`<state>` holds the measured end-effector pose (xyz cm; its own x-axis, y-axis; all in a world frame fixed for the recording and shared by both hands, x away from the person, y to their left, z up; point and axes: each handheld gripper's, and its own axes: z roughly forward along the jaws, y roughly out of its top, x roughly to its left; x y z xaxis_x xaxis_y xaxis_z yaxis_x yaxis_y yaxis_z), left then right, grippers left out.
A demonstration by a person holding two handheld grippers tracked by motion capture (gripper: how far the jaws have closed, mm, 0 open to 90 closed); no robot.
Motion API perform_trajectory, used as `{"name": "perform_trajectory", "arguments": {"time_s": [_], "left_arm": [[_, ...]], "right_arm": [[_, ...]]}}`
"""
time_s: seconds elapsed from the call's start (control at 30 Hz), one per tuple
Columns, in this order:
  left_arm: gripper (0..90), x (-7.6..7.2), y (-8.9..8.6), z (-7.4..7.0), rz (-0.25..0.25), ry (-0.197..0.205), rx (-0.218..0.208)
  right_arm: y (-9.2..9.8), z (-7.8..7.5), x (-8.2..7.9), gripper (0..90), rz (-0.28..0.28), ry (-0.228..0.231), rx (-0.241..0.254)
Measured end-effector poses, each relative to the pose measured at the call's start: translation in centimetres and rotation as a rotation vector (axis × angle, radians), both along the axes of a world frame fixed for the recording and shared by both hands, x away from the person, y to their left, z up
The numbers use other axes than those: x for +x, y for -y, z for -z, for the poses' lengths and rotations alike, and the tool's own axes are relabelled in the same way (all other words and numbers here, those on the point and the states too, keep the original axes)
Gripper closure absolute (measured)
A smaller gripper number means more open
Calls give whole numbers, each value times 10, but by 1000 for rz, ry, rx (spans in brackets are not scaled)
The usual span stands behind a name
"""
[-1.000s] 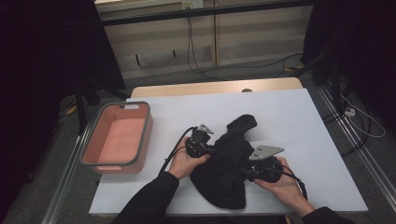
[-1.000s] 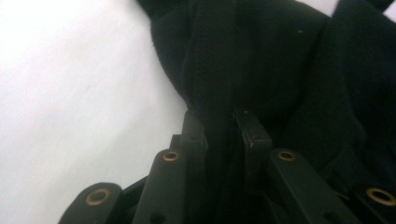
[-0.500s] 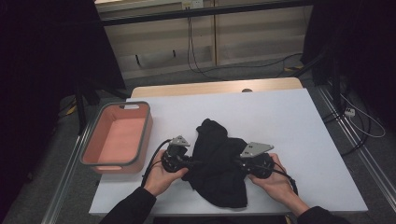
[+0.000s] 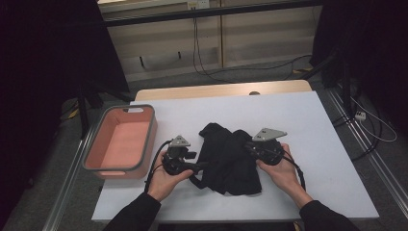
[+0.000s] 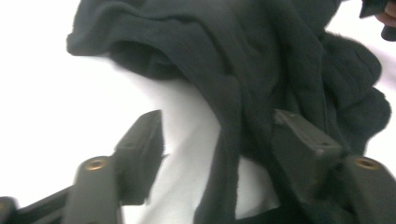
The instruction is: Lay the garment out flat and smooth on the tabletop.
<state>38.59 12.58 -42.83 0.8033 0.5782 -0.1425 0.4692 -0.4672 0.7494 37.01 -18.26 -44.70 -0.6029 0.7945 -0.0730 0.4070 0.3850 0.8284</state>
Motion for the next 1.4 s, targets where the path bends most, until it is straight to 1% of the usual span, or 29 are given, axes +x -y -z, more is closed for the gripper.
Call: {"name": "perform_trajectory", "arguments": {"time_s": [0.07,0.17,0.2,0.23,0.3,0.37,0.43,0.47,0.53,0.6,0.63,0.67,0.7,0.77,0.8,0.83,0.87,0.9,0.93,0.97,1.03,1.07,1.13,1.17,1.23,1.3,1.33,1.37,1.4], "left_arm": [[292,-4,-3,-2,-8,22,9],[273,-14,-7,-6,-6,62,-3],[273,-18,-9,-7,2,68,-5],[281,-22,-10,-6,10,65,-3],[305,-29,-15,-4,14,74,7],[303,-35,-20,-1,17,70,10],[304,-41,-23,1,17,80,13],[304,-44,-24,2,26,84,16],[306,-52,-25,2,27,96,11],[312,-57,-25,2,42,102,11],[317,-60,-26,1,48,112,13],[322,-63,-25,2,53,103,6],[332,-66,-25,2,66,99,8],[346,-70,-23,3,83,104,20],[357,-71,-22,4,97,106,34],[383,-73,-20,5,102,104,35],[397,-74,-19,6,115,100,45],[398,-74,-18,7,112,100,48],[404,-75,-17,7,118,99,56],[422,-75,-16,8,123,101,62],[421,-74,-18,9,127,100,90],[426,-72,-19,9,116,99,85],[462,-70,-23,9,98,109,90],[471,-69,-24,8,107,109,97],[521,-70,-24,8,114,114,87],[539,-71,-23,8,125,116,77],[546,-72,-22,8,130,108,71],[552,-73,-22,7,137,106,74],[554,-73,-23,7,133,109,74]], "right_arm": [[1,0,-3,738,2,3,3],[4,-3,-9,626,0,8,24],[6,-4,-13,605,1,11,30],[8,-5,-16,588,-2,13,33],[11,-5,-23,551,-20,8,35],[14,-6,-32,551,-27,13,41],[14,-6,-39,578,-43,5,49],[14,-6,-41,584,-51,2,49],[11,-7,-46,599,-56,-3,51],[8,-8,-51,622,-72,-4,62],[6,-8,-54,630,-83,-5,64],[4,-9,-56,638,-91,-6,66],[2,-8,-57,647,-100,-6,65],[-4,-6,-57,648,-118,-17,54],[-7,-4,-57,640,-120,-23,40],[-10,-2,-57,624,-123,-30,22],[-13,0,-57,604,-129,-34,0],[-15,2,-59,568,-126,-28,-27],[-16,3,-60,523,-125,-26,-39],[-17,5,-61,476,-112,-26,-50],[-18,7,-63,482,-97,-13,-90],[-19,9,-62,483,-100,-13,-101],[-18,11,-60,501,-89,-27,-103],[-18,12,-59,511,-88,-26,-102],[-16,12,-58,536,-87,-27,-95],[-13,12,-56,563,-78,-29,-87],[-11,12,-55,574,-79,-34,-82],[-10,13,-54,581,-82,-40,-83],[-10,14,-54,604,-83,-51,-80]]}}
